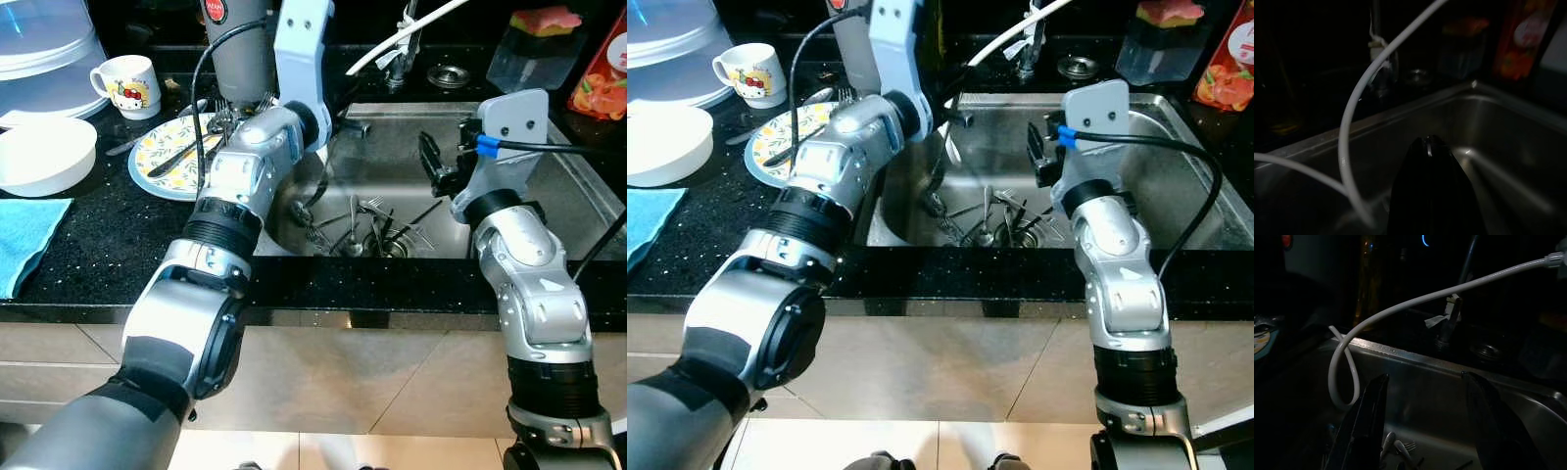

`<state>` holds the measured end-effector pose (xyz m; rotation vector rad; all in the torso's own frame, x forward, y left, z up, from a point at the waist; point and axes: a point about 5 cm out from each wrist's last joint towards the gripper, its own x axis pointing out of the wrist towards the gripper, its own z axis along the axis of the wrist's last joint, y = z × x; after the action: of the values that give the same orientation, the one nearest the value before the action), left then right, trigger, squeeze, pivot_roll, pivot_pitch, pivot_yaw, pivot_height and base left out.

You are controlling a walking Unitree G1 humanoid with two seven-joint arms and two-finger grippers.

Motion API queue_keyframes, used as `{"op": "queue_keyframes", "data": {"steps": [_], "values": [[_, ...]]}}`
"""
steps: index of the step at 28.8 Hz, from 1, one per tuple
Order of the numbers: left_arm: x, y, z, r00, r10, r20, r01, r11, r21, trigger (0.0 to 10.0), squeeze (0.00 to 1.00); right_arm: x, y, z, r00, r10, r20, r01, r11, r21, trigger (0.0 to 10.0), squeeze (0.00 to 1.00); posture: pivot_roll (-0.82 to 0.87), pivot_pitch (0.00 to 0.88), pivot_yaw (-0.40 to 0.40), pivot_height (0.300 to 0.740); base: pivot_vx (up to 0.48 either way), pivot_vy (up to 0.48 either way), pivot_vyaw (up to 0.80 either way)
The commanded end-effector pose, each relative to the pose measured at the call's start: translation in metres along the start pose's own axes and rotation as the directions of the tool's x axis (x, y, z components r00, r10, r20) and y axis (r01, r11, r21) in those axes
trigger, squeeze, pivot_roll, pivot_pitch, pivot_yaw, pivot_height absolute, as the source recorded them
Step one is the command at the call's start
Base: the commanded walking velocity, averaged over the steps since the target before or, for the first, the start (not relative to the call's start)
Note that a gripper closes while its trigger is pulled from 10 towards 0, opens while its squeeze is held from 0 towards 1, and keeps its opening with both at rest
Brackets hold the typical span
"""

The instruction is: Kitchen organization

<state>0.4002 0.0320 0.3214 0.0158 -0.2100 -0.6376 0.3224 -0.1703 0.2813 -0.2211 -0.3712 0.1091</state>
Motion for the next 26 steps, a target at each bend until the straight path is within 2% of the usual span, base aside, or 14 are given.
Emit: {"op": "queue_keyframes", "data": {"steps": [1,7,8,11,13,19,20,21,22,26], "values": [[-0.003,0.004,-0.012,0.999,0.022,-0.035,-0.020,0.998,0.054,10.0,0.00,0.000,0.009,0.003,0.999,0.035,0.018,-0.035,0.999,-0.001,10.0,0.00,0.02,0.101,0.053,0.740,0.000,0.000,0.00],[-0.002,0.000,-0.027,0.996,-0.007,-0.091,0.009,1.000,0.012,10.0,0.00,0.000,0.019,0.004,0.997,0.066,0.029,-0.067,0.997,0.031,10.0,0.00,0.02,0.103,0.052,0.740,0.000,0.000,0.00],[-0.002,-0.003,-0.040,0.991,-0.018,-0.131,0.015,1.000,-0.028,10.0,0.00,0.001,0.026,0.004,0.996,0.084,0.030,-0.086,0.995,0.043,10.0,0.00,0.02,0.104,0.053,0.740,0.000,0.000,0.00],[-0.002,-0.005,-0.044,0.990,-0.020,-0.142,0.015,0.999,-0.039,10.0,0.00,0.001,0.029,0.003,0.995,0.091,0.030,-0.093,0.995,0.047,10.0,0.00,0.02,0.104,0.053,0.740,0.000,0.000,0.00],[-0.003,-0.008,-0.055,0.985,-0.034,-0.170,0.022,0.997,-0.073,10.0,0.00,0.000,0.036,0.002,0.994,0.107,0.028,-0.109,0.992,0.057,10.0,0.00,0.02,0.104,0.055,0.740,0.000,0.000,0.00],[-0.007,-0.013,-0.071,0.977,-0.054,-0.207,0.039,0.996,-0.078,10.0,0.00,-0.002,0.043,-0.001,0.992,0.124,0.019,-0.125,0.989,0.076,10.0,0.00,0.02,0.107,0.055,0.740,0.000,0.000,0.00],[-0.008,-0.014,-0.073,0.975,-0.060,-0.212,0.045,0.996,-0.076,10.0,0.34,-0.002,0.045,-0.002,0.992,0.127,0.018,-0.129,0.989,0.079,10.0,0.00,0.02,0.107,0.055,0.740,0.000,0.000,0.00],[-0.008,-0.014,-0.073,0.975,-0.060,-0.212,0.045,0.996,-0.076,10.0,0.34,-0.002,0.045,-0.002,0.992,0.127,0.018,-0.129,0.989,0.079,10.0,0.00,0.02,0.107,0.055,0.740,0.000,0.000,0.00],[-0.008,-0.014,-0.075,0.975,-0.064,-0.215,0.049,0.996,-0.076,10.0,0.98,-0.002,0.045,-0.002,0.992,0.129,0.017,-0.130,0.988,0.081,10.0,0.00,0.02,0.107,0.055,0.740,0.000,0.000,0.00],[-0.009,-0.012,-0.075,0.975,-0.059,-0.213,0.042,0.996,-0.083,10.0,1.00,-0.001,0.046,-0.002,0.991,0.129,0.018,-0.130,0.988,0.083,10.0,0.00,0.02,0.107,0.055,0.740,0.000,0.000,0.00]]}}
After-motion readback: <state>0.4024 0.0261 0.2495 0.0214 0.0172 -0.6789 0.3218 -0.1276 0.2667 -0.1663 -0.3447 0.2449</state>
